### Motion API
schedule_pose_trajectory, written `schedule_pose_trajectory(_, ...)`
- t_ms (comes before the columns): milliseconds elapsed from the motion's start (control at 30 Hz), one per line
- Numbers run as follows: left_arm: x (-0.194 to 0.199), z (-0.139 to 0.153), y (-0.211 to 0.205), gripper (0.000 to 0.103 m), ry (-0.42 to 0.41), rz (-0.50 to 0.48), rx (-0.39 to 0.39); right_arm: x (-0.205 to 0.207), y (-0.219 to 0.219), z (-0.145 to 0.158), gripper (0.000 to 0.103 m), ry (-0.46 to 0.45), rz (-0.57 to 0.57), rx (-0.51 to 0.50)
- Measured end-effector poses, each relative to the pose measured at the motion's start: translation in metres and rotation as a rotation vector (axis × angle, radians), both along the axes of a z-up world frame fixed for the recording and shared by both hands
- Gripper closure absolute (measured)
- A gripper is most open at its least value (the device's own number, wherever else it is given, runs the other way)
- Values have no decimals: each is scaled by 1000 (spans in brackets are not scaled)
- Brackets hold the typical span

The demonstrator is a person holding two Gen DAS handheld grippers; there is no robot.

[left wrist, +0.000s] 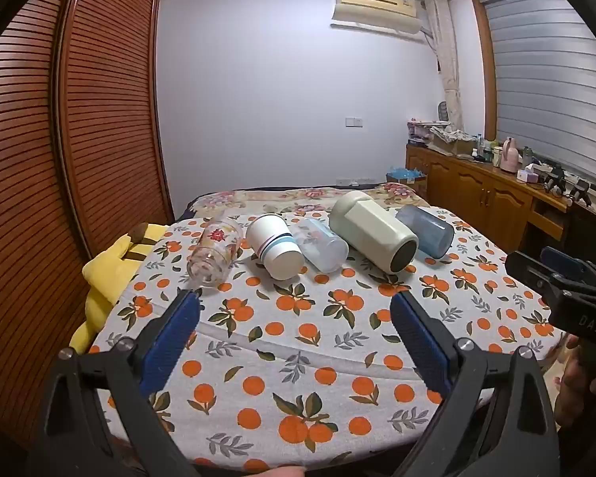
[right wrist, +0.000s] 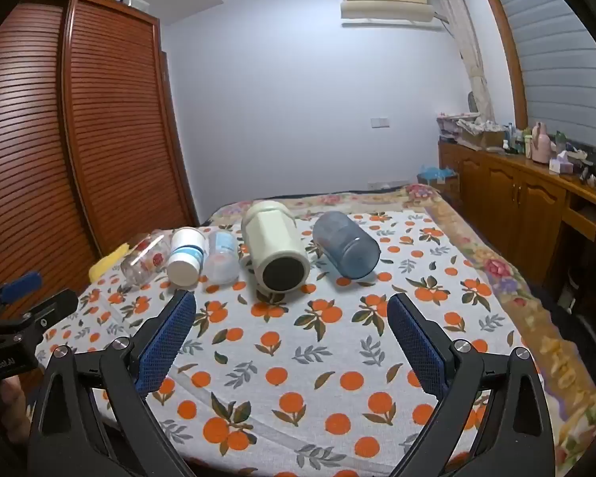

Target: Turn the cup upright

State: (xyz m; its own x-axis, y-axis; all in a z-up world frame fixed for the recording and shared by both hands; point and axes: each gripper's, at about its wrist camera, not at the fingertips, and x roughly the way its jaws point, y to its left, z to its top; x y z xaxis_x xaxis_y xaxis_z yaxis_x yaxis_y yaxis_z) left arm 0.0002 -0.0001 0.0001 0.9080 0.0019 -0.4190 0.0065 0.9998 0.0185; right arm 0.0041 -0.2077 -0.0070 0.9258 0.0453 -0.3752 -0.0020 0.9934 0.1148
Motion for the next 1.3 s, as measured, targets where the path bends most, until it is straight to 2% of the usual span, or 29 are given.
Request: schedule_pose_trajectory(1300, 0, 0, 0, 6, -4, -1, -2, -1, 1, -3, 5, -7, -1, -6)
